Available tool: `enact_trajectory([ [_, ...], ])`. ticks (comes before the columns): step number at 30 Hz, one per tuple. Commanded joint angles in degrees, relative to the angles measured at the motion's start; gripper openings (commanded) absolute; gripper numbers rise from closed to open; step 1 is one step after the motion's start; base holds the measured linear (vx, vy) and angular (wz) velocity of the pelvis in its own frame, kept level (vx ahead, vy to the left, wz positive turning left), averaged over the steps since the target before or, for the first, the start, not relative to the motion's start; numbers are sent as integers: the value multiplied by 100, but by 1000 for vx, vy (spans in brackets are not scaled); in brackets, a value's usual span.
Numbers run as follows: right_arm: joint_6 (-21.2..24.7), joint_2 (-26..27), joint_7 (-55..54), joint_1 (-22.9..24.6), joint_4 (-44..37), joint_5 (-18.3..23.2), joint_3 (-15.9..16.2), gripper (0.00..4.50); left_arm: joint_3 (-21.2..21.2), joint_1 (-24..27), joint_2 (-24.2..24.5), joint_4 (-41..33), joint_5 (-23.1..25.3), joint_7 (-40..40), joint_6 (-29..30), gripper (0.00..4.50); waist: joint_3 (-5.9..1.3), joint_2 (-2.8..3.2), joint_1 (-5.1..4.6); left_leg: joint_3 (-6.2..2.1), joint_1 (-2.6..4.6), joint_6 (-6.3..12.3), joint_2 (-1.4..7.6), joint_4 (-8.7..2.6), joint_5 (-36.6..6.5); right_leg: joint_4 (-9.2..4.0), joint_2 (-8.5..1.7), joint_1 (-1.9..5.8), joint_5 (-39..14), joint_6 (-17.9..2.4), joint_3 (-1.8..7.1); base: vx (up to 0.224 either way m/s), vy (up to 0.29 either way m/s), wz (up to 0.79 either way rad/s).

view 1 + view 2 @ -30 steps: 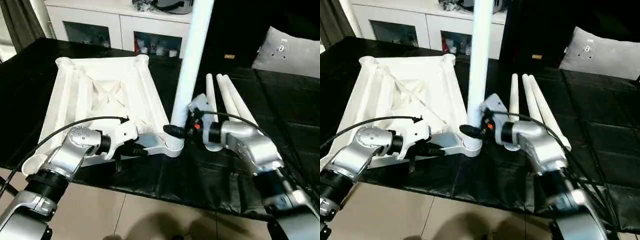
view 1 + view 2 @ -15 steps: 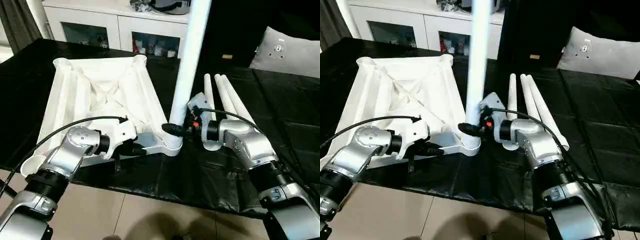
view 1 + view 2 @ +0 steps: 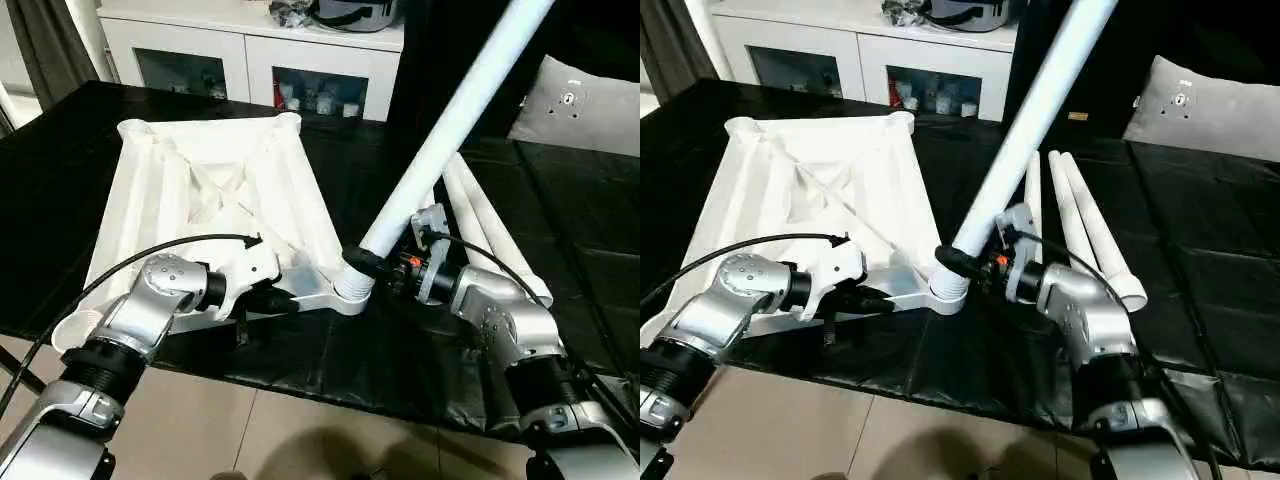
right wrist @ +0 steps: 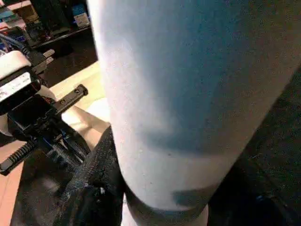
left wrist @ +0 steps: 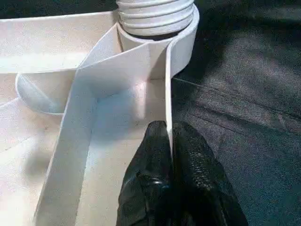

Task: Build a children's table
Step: Insert table leg to table base

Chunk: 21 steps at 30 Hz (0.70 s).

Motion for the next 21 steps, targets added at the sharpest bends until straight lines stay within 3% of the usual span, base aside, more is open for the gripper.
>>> enact_trajectory([
  [1, -8, -117, -147, 209, 171, -412, 234, 188, 145, -110, -88, 27, -79, 49, -139, 0, -323, 53, -8, 134, -63, 105, -7, -487, -1135, -563, -322, 381, -2431, -645, 209, 0, 0, 0],
  [3, -83, -151, -165, 217, 151, -513, 320, 188, 138, -117, -87, 43, -66, 41, -151, 0, -318, 62, -12, 132, -64, 106, -6, -491, -1173, -568, -320, 374, -2477, -632, 206, 0, 0, 0],
  [5, -313, -295, -101, 201, 152, -928, 721, 188, 114, -137, -82, 97, -30, 32, -193, 0, -313, 82, -19, 125, -51, 102, -8, -498, -1300, -598, -321, 365, -2656, -569, 197, 0, 0, 0],
  [7, -318, -309, -93, 189, 176, -1017, 793, 188, 103, -143, -81, 117, -7, 27, -209, 0, -304, 79, -25, 129, -48, 116, -15, -501, -1374, -617, -320, 363, -2759, -528, 194, 0, 0, 0],
  [10, -359, -321, -67, 172, 219, -1080, 850, 188, 98, -147, -86, 132, 4, 25, -219, 0, -282, 84, -68, 108, 23, 132, -29, -524, -1717, -728, -338, 352, -3386, -340, 141, 0, 0, 0],
  [11, -322, -334, -35, 132, 286, -1129, 920, 188, 96, -151, -90, 141, 7, 20, -221, 0, -284, 105, -64, 100, 36, 135, -23, -535, -1718, -733, -344, 355, -3387, -338, 137, 0, 0, 0],
  [21, -144, -308, 297, -189, 621, -1225, 1202, 188, 33, -216, -78, 225, 50, -127, -317, 0, -284, 113, -113, 92, 60, 176, 10, -583, -1763, -718, -340, 377, -3000, -568, 152, 0, 0, 0],
])
